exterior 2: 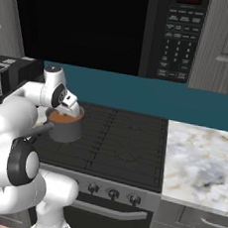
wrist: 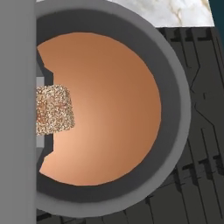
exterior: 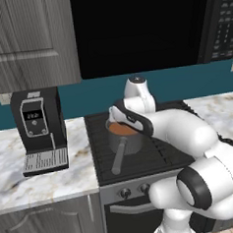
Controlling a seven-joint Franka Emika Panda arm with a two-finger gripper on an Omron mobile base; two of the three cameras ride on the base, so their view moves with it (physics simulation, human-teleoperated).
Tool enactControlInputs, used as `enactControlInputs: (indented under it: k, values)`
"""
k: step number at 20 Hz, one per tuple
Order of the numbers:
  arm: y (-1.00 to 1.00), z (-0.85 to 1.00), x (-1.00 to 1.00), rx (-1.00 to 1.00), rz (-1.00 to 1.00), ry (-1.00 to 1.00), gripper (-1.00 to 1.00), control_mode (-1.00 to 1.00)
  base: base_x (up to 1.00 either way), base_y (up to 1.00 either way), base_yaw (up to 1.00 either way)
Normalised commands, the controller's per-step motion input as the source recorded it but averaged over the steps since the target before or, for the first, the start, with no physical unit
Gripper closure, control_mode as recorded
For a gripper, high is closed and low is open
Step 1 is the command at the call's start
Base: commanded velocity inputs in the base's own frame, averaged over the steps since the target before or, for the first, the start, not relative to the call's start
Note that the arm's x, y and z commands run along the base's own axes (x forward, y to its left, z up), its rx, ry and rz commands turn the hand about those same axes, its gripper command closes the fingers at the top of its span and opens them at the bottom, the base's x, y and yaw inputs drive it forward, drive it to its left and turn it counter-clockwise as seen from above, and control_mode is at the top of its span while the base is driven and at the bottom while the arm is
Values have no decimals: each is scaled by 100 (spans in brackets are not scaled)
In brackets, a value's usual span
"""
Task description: Pick up the sugar cube(s) and place them in the saucepan with hot chocolate.
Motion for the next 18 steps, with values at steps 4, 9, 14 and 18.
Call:
enactControlInputs:
  k: [4,9,14,18]
  values:
    - [0,-12,0,0,-5,0,100,-100,0,0,0]
    - [0,-1,0,0,-3,0,100,-100,0,0,0]
    - [0,0,0,0,-1,0,-100,-100,0,0,0]
    - [0,0,0,0,-1,0,-100,-100,0,0,0]
